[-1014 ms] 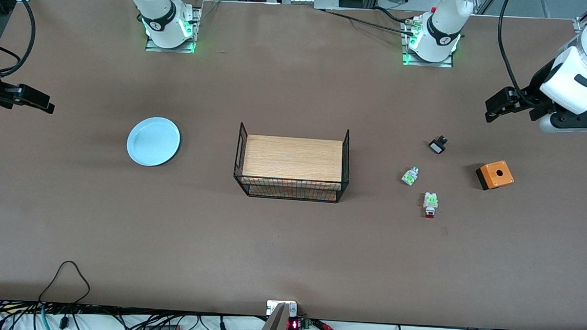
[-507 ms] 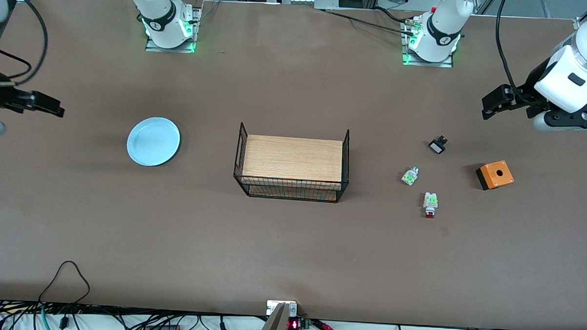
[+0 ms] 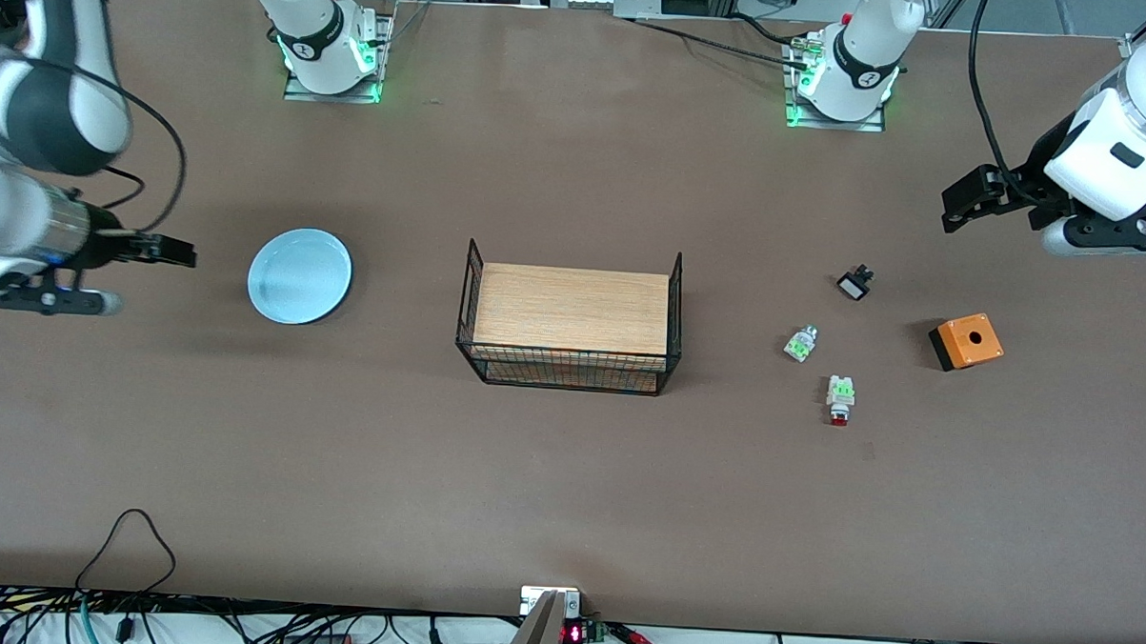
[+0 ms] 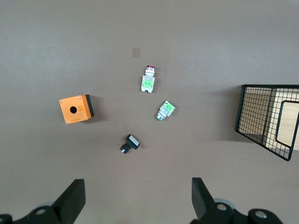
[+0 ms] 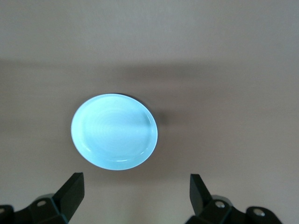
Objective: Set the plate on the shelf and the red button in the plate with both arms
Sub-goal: 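Move the right gripper toward the light blue plate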
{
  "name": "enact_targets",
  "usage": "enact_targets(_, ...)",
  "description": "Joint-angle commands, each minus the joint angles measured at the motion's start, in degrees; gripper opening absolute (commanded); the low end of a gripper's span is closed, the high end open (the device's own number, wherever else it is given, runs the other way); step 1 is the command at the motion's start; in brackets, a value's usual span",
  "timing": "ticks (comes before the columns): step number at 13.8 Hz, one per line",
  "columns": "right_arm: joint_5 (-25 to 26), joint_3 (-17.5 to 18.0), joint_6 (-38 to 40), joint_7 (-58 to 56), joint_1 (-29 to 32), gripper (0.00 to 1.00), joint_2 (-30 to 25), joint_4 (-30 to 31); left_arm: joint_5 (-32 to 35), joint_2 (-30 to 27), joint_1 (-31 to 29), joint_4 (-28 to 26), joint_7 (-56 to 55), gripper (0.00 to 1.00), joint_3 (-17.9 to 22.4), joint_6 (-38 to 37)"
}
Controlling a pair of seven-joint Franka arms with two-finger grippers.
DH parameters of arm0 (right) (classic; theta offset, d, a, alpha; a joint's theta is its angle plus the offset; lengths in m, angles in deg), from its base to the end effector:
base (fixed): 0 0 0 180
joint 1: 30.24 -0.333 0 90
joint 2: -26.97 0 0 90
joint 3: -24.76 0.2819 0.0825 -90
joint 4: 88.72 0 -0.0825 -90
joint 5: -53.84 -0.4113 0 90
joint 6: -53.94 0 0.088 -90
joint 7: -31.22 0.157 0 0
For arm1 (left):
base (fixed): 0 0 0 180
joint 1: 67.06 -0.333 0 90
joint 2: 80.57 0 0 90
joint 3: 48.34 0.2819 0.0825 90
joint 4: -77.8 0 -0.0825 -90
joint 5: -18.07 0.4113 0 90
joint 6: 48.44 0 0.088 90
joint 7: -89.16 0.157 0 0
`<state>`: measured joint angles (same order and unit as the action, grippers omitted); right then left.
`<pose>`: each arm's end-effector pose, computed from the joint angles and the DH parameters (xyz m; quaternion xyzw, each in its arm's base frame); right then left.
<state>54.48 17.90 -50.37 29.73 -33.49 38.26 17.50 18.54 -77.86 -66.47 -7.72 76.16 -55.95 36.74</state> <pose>0.5876 -0.0379 0.3044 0.9932 -0.0166 -0.1149 0.0119 0.5782 -0.0805 0.5446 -0.9988 -0.0421 0.0258 0.0058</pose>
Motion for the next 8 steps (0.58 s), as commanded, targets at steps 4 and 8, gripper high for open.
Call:
enact_targets(4,1.02,-0.17,-23.18,-3.08,2.37,1.0,-1.45,20.14,1.21,-0.25,-0.06,1.24,-2.11,1.0,-0.47,-2.64)
enact_targets(8,4.18,-0.08,-29.1,-3.53,2.91,1.0,2.05,22.36,1.3,-1.56,-0.5,1.85,-2.2,1.0,-0.12,-4.58)
